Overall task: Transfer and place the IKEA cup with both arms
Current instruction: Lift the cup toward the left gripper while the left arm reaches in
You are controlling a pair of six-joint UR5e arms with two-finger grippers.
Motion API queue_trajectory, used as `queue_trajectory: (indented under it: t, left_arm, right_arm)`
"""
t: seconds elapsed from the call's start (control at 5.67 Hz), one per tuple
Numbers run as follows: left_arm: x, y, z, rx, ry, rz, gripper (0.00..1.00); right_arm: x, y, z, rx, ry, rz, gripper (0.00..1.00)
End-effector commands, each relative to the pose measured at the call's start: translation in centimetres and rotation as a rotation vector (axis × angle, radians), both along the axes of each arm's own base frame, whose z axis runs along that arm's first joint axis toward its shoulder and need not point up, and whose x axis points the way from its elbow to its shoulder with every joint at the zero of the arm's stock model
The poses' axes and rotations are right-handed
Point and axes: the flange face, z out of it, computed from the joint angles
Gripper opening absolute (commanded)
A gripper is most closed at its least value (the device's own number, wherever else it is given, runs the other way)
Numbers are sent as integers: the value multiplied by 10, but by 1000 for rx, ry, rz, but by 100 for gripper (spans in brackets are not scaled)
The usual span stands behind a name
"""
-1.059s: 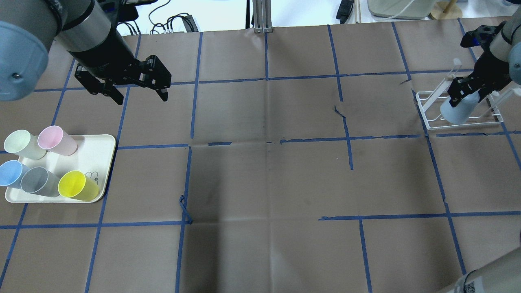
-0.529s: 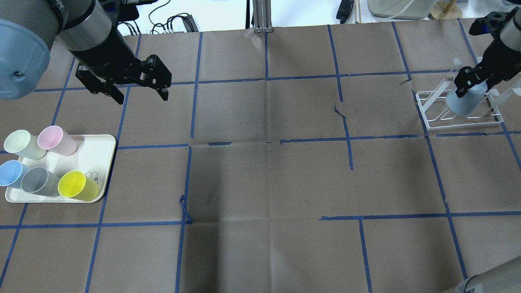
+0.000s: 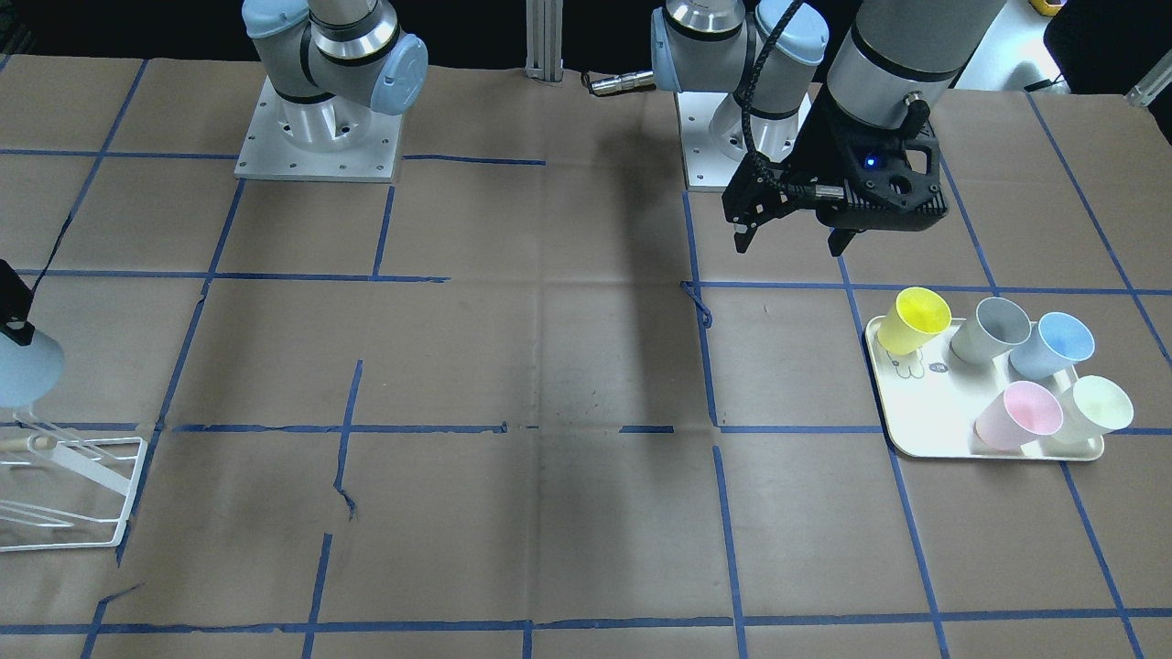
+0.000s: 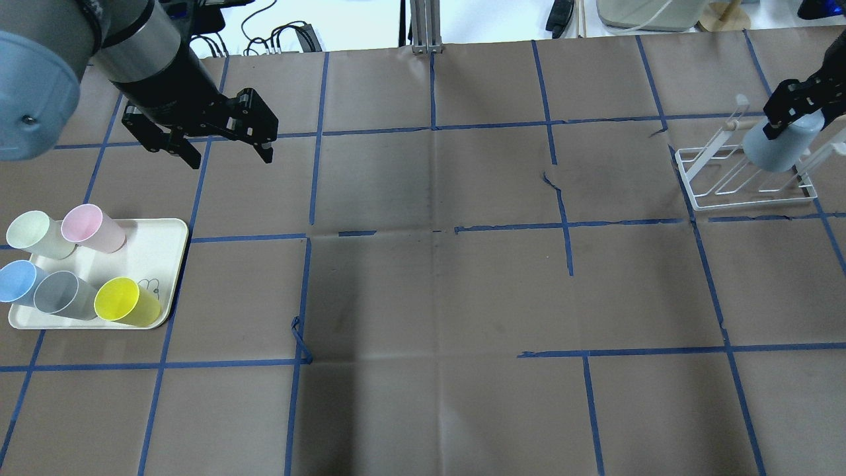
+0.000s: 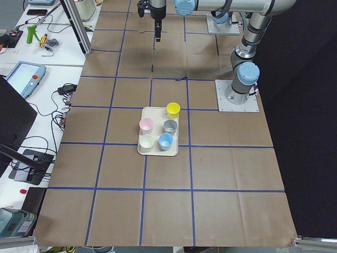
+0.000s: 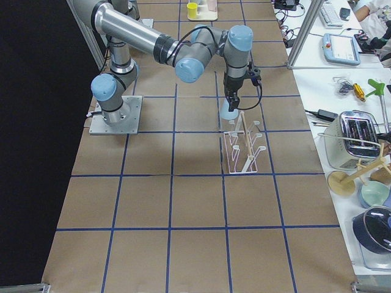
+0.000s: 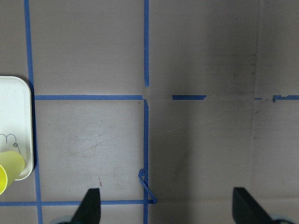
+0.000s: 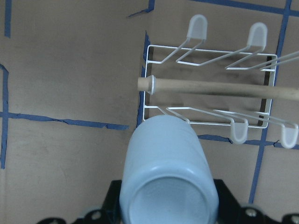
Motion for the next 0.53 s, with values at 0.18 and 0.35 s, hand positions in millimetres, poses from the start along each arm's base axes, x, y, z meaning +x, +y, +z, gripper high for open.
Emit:
queue_trajectory:
  t: [0.18, 0.35]
  left_arm:
    - [2, -1, 2, -5, 6, -37, 98]
    - [4, -1, 7, -21, 72, -150, 98]
  right_arm:
    - [44, 25, 26, 70, -335, -14, 50]
    - [69, 32, 17, 136, -559, -54, 50]
